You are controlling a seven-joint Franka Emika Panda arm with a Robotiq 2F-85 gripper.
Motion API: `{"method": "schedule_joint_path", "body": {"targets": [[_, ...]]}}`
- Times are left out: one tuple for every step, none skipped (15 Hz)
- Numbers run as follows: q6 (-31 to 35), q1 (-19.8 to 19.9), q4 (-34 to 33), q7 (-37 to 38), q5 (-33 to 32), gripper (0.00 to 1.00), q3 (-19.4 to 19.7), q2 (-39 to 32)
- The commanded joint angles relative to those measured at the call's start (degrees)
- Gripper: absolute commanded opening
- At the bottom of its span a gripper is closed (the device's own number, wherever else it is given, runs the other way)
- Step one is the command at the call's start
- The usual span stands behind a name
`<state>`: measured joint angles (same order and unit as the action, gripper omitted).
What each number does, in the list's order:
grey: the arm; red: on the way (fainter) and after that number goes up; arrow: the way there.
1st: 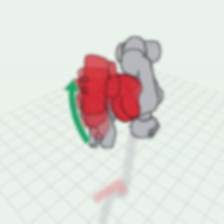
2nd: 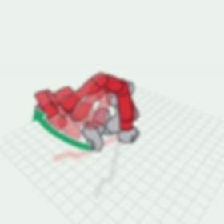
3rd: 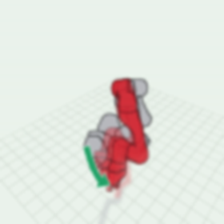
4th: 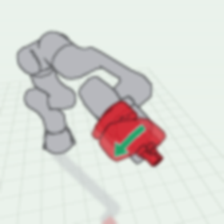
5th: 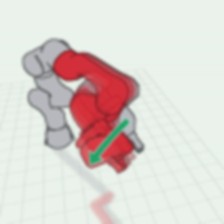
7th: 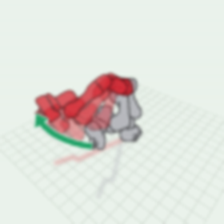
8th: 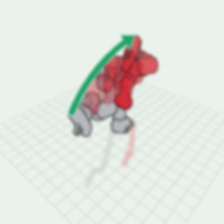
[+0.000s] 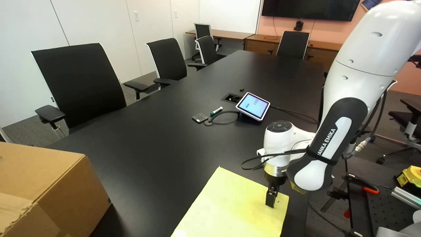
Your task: Fold the towel in half
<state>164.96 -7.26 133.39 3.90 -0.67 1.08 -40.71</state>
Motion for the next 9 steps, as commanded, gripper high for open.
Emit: {"method": "schedule_joint_path", "body": {"targets": [[0.3,0.13,0.03,0.14,0.07,0.89,-0.92,-0.65],[-0.02,-0.02,-0.11,0.29,0.08,0.83,-0.87,-0.68],[-0.27,-0.03,-0.27,0.28,0.03,0.71,-0.8,-0.67],[-0.71,-0.08,-0.27,0.38,0.04,0.6,-0.72,-0.38],[-0.9,-0.23,-0.23,0.52,0.01,0.52,-0.6,-0.16],[-1.39,-0.16,-0.33,0.53,0.1,0.45,-0.73,-0.07],[-1.72,-0.25,-0.4,0.59,0.07,0.38,-0.7,-0.04],[-2.21,-0.44,-0.24,0.72,0.03,0.28,-0.65,0.36],[-2.87,-0.49,-0.34,0.64,-0.06,0.21,-0.71,0.44]]}}
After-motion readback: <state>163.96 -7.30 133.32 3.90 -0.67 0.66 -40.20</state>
